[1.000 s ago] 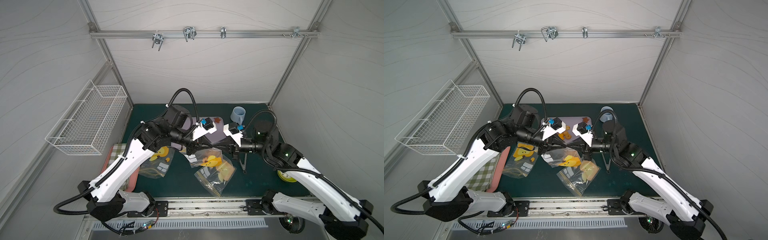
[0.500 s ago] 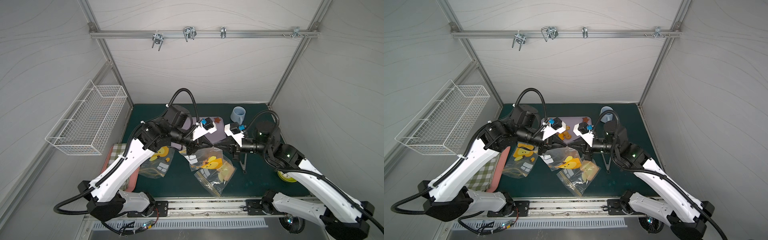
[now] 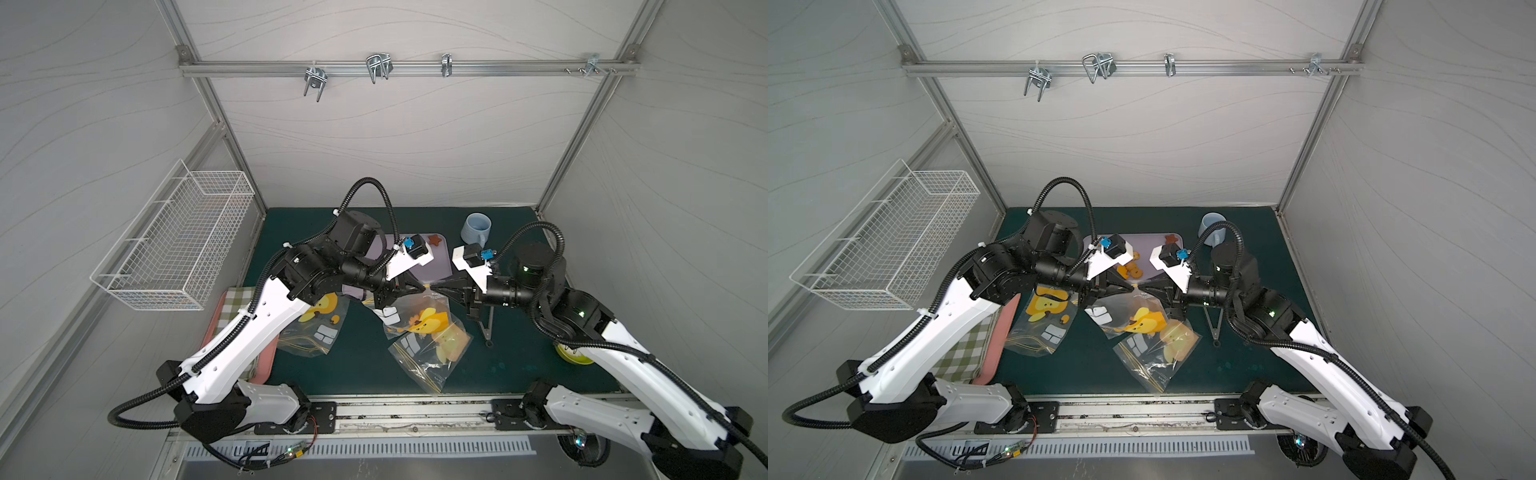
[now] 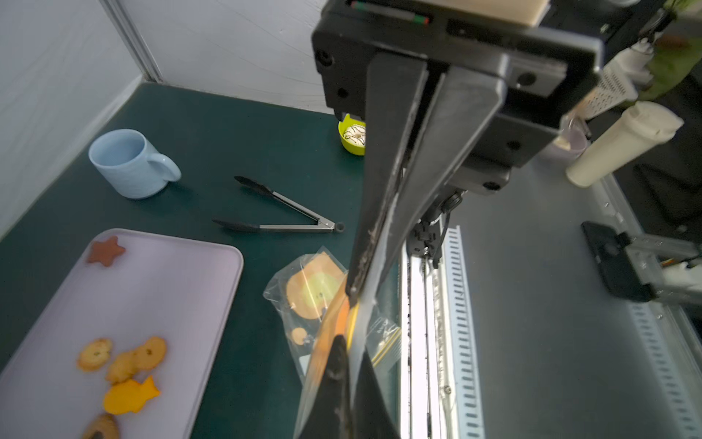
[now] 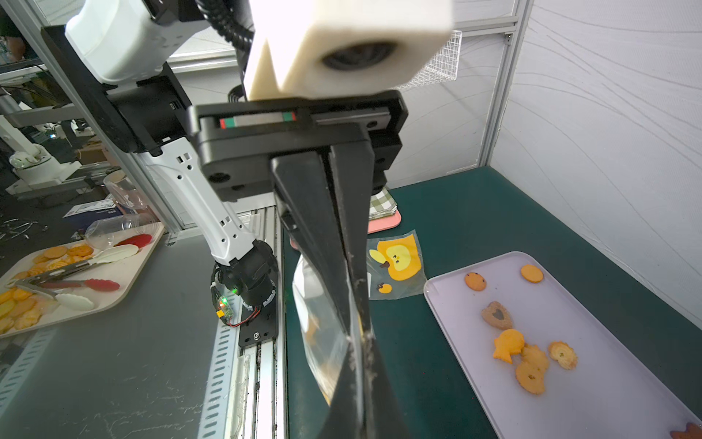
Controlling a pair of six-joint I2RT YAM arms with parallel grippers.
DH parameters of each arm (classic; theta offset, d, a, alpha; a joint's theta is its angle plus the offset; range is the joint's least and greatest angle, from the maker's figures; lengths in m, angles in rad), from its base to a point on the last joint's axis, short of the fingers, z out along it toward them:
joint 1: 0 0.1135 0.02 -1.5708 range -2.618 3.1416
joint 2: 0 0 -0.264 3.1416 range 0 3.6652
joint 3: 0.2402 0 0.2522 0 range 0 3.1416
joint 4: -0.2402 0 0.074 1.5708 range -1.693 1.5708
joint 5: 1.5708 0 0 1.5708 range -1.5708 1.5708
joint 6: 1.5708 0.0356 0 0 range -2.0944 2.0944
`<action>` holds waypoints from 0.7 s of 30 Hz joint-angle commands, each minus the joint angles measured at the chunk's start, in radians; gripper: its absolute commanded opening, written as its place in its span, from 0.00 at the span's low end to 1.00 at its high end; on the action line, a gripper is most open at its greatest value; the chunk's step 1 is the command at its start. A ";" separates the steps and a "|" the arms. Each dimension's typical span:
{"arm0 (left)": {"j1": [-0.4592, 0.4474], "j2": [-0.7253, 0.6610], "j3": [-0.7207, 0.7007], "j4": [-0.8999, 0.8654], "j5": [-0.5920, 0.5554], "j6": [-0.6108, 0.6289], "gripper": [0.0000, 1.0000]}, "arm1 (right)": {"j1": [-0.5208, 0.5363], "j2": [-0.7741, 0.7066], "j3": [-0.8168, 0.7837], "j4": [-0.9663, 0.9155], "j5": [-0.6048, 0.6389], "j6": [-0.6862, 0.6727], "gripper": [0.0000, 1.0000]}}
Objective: Put the cookies into a resealable bag to prevent moisture
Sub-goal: Close the ziploc bag.
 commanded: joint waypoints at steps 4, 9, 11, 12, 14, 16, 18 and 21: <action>-0.006 -0.009 0.003 0.019 -0.028 0.009 0.00 | -0.006 -0.040 0.000 -0.019 0.024 -0.032 0.00; -0.005 -0.015 -0.006 0.046 -0.082 -0.028 0.27 | -0.005 -0.052 -0.003 -0.042 0.042 -0.044 0.00; -0.005 -0.015 -0.003 0.038 -0.078 -0.018 0.00 | -0.005 -0.060 -0.006 -0.043 0.045 -0.043 0.00; -0.006 -0.012 -0.003 0.033 -0.072 -0.011 0.00 | -0.006 -0.060 -0.006 -0.045 0.048 -0.044 0.00; -0.005 -0.013 -0.005 0.040 -0.080 -0.020 0.18 | -0.006 -0.067 -0.008 -0.046 0.053 -0.044 0.00; -0.005 -0.012 -0.007 0.039 -0.082 -0.016 0.14 | -0.006 -0.071 -0.009 -0.046 0.060 -0.045 0.00; -0.005 -0.013 -0.008 0.034 -0.078 -0.010 0.00 | -0.006 -0.076 -0.012 -0.046 0.065 -0.045 0.00; -0.005 -0.016 -0.015 0.044 -0.082 -0.013 0.16 | -0.007 -0.080 -0.012 -0.050 0.073 -0.048 0.00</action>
